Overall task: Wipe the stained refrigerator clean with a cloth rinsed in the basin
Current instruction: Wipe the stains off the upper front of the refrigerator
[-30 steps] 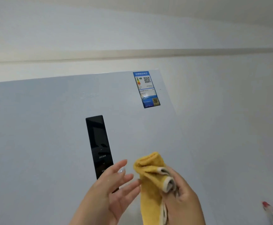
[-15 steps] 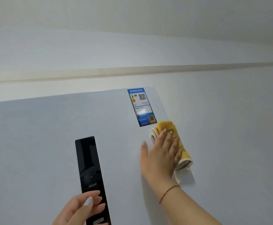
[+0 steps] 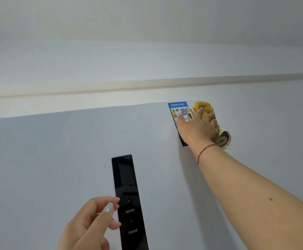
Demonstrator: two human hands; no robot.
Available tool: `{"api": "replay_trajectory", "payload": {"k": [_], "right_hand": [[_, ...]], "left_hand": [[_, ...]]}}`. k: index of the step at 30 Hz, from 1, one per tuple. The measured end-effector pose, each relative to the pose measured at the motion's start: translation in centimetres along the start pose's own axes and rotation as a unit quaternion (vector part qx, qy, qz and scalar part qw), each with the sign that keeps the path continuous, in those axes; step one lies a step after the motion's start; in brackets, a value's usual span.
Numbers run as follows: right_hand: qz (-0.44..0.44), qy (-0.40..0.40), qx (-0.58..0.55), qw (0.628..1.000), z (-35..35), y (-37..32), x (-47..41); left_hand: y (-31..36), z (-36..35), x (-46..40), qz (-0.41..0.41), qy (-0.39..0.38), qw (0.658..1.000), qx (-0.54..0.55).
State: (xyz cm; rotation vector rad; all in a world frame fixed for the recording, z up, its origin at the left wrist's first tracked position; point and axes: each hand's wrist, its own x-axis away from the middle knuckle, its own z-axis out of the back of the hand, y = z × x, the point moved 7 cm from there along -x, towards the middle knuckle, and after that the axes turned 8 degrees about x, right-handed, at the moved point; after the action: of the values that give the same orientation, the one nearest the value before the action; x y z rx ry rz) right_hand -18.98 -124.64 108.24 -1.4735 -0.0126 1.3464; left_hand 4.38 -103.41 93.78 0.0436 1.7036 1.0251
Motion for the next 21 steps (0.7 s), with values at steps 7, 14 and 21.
{"api": "replay_trajectory", "payload": {"k": [7,14,21], "right_hand": [[0.029,0.037,0.02,0.999,0.0,-5.9,2.3],[0.177,0.04,-0.007,0.983,-1.3,-17.1,11.8],[0.363,-0.014,-0.025,0.932,-4.3,-28.8,23.5]], "left_hand": [[0.5,4.5,0.1,-0.021,0.044,0.999,-0.009],[-0.5,11.6,0.8,-0.018,0.095,0.995,-0.03],[-0.1,17.9,2.6,-0.029,0.137,0.99,-0.001]]}}
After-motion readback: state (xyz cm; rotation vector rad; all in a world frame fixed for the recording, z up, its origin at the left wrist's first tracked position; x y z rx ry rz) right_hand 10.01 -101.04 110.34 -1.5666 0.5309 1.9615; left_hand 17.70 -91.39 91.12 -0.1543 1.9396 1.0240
